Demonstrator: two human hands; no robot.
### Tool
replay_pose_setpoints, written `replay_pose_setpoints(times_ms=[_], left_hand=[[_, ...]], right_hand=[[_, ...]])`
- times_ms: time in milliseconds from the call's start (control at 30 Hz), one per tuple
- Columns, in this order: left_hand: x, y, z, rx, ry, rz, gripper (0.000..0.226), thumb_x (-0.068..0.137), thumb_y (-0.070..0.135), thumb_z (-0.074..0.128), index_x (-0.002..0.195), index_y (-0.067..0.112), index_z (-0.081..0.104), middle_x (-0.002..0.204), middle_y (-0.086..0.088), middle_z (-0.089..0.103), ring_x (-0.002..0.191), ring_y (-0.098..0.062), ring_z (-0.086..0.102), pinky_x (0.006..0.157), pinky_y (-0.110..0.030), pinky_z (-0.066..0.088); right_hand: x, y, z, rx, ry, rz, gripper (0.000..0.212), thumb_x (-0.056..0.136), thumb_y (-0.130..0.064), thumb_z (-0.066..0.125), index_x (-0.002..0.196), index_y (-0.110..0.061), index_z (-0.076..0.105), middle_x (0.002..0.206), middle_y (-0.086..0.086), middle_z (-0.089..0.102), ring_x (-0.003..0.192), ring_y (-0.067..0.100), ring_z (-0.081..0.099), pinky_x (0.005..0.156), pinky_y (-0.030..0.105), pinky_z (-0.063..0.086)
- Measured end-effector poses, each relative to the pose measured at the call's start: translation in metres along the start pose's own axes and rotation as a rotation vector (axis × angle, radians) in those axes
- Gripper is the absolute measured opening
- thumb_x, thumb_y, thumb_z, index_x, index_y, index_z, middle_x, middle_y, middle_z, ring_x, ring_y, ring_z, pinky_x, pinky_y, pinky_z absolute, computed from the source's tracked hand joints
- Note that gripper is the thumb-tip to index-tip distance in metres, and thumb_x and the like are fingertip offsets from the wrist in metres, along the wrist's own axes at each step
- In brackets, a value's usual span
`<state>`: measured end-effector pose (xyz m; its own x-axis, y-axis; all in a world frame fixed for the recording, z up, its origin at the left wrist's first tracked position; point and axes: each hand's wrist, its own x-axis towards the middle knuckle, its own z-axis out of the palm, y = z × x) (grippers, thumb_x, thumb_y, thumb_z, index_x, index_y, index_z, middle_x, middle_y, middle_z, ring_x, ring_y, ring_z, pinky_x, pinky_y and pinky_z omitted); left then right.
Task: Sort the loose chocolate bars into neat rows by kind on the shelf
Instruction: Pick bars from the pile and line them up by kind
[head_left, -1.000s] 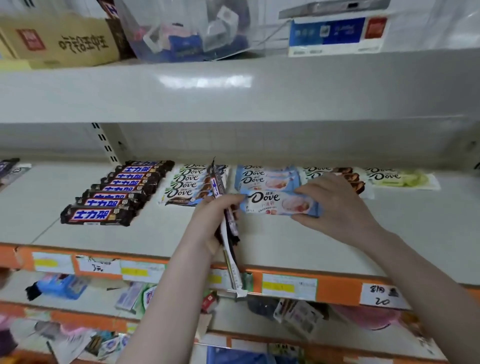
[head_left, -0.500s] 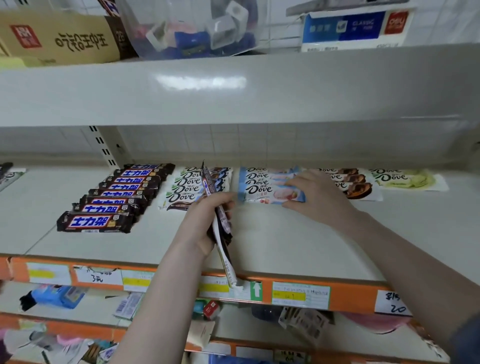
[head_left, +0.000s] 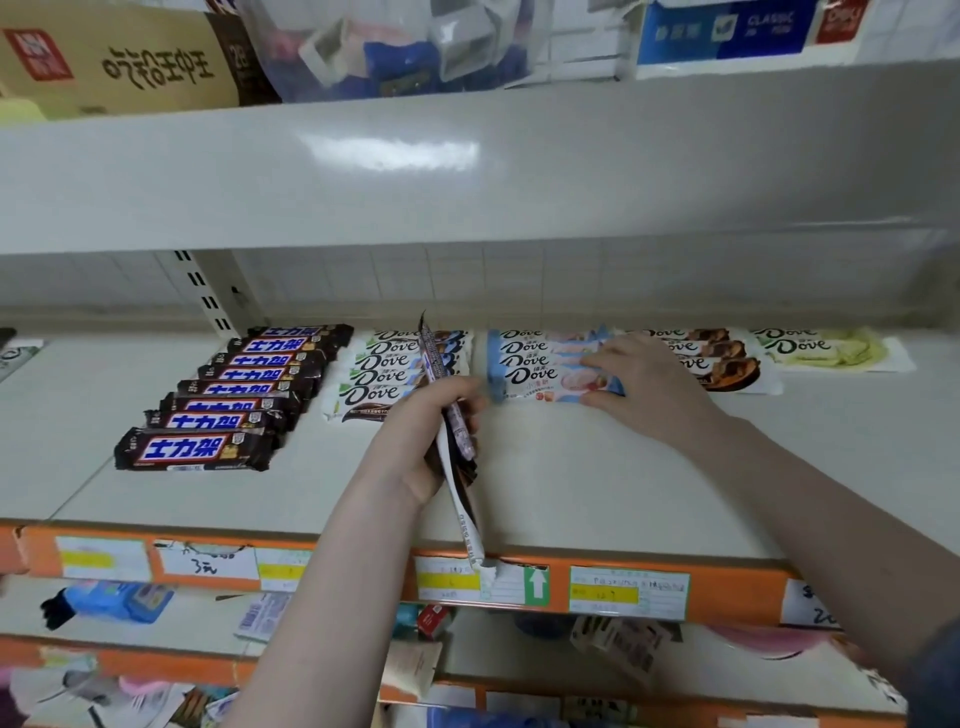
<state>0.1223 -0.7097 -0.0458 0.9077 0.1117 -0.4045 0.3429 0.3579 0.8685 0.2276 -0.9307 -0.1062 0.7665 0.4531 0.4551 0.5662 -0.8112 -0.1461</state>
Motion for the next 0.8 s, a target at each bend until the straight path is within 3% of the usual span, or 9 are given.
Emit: replay_pose_setpoints(times_ms=[100,200,300,400,533,667,800], left_hand=[[0.002,0.001,-0.001,0.019,-0.02,-0.005,0.011,0.081,0.011,0.063,0.071,0.01,0.059,0.061,-0.001,0.06,0.042,-0.009,0.05,0.041,-0.017,0.042],[-0.001,0.004,-0.001,0.107,-0.063,0.039,0.012,0.078,0.006,0.067,0.075,0.009,0.056,0.058,-0.002,0.054,0.041,-0.011,0.048,0.04,-0.018,0.041],[-0.006,0.009,0.001,0.305,-0.14,0.123,0.025,0.068,0.007,0.077,0.073,0.014,0.054,0.051,0.002,0.051,0.047,-0.015,0.048,0.047,-0.02,0.042],[-0.014,0.016,0.006,0.709,-0.143,0.224,0.04,0.055,0.023,0.084,0.087,0.014,0.062,0.065,0.004,0.057,0.064,-0.017,0.055,0.065,-0.028,0.045],[-0.021,0.019,0.014,0.988,-0.207,0.33,0.037,0.065,0.023,0.082,0.094,0.013,0.061,0.07,0.003,0.053,0.063,-0.011,0.05,0.055,-0.017,0.039],[-0.022,0.014,0.016,1.03,-0.246,0.348,0.042,0.065,0.021,0.082,0.1,0.011,0.061,0.076,0.002,0.054,0.066,-0.011,0.05,0.062,-0.023,0.04],[-0.022,0.009,0.006,0.887,-0.297,0.288,0.036,0.067,0.02,0.081,0.097,0.015,0.061,0.076,0.003,0.054,0.063,-0.01,0.051,0.065,-0.023,0.042]], right_hand=[[-0.001,0.0,0.001,-0.036,0.01,0.001,0.037,0.072,-0.032,0.071,0.102,-0.011,0.068,0.093,0.011,0.065,0.095,0.035,0.057,0.088,0.042,0.041],[0.0,-0.011,-0.007,0.022,0.054,0.049,0.039,0.074,-0.04,0.061,0.102,-0.014,0.069,0.096,0.008,0.067,0.093,0.03,0.058,0.085,0.032,0.037],[0.004,-0.03,-0.032,0.311,0.071,0.174,0.037,0.081,-0.039,0.055,0.108,-0.018,0.066,0.095,0.005,0.064,0.087,0.019,0.057,0.075,0.022,0.036],[0.012,-0.052,-0.061,0.784,0.062,0.38,0.024,0.088,-0.025,0.056,0.103,-0.008,0.066,0.083,-0.001,0.066,0.064,0.0,0.059,0.061,0.013,0.045],[0.016,-0.075,-0.088,0.983,-0.03,0.526,0.015,0.082,-0.028,0.064,0.085,-0.014,0.07,0.053,-0.004,0.067,0.044,0.009,0.057,0.044,0.019,0.046],[0.003,-0.088,-0.096,1.061,-0.239,0.427,0.012,0.082,-0.013,0.063,0.093,-0.012,0.069,0.06,-0.001,0.067,0.048,0.012,0.056,0.045,0.019,0.043],[-0.005,-0.084,-0.094,1.119,-0.227,0.478,0.019,0.082,-0.002,0.061,0.101,-0.006,0.065,0.071,0.011,0.069,0.051,0.014,0.058,0.047,0.018,0.047]])
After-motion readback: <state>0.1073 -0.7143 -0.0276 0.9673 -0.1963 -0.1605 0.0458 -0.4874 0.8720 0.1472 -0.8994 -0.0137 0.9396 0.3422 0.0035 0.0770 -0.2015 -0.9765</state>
